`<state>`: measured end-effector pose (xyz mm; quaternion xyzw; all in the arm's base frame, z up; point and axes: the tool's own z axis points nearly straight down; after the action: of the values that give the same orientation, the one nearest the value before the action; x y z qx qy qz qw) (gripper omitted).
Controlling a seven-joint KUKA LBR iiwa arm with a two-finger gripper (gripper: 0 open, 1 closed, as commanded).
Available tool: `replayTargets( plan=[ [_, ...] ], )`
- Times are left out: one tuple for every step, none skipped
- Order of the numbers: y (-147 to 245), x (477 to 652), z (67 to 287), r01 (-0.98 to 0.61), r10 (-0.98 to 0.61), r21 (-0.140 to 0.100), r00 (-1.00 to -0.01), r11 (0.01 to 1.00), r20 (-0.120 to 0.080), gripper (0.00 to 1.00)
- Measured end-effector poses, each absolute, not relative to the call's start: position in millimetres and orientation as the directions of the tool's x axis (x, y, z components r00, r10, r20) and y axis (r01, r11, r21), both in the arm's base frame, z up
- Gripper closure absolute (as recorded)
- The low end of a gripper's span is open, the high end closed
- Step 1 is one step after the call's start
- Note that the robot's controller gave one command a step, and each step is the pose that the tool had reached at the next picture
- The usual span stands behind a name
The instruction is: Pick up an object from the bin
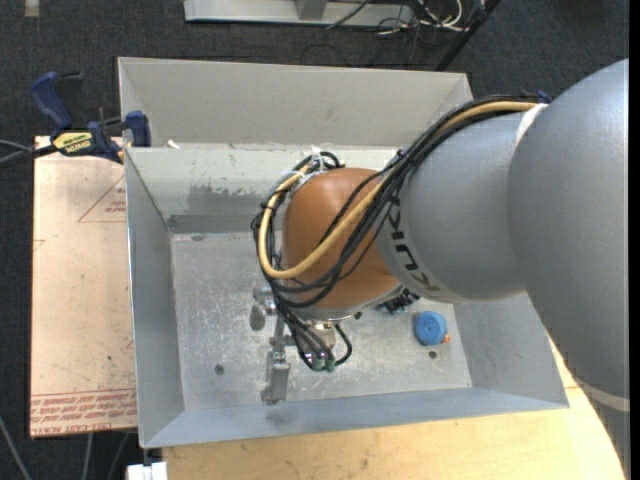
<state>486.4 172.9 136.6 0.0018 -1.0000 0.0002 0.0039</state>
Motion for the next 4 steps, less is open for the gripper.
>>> replayTargets(
  plan=[
    [172, 488.3, 141, 0.000, 0.000, 0.001, -1.000, 1.000, 0.001, 0.00],
    [146, 496.2, 149, -0.063, -0.063, 0.003, -0.998, 0.998, 0.003, 0.00],
    [88, 531.4, 143, -0.063, -0.063, 0.002, -0.998, 0.998, -0.001, 0.00],
    [85, 570.9, 137, -0.005, -0.005, 0.000, -1.000, 1.000, 0.001, 0.00]
  ],
)
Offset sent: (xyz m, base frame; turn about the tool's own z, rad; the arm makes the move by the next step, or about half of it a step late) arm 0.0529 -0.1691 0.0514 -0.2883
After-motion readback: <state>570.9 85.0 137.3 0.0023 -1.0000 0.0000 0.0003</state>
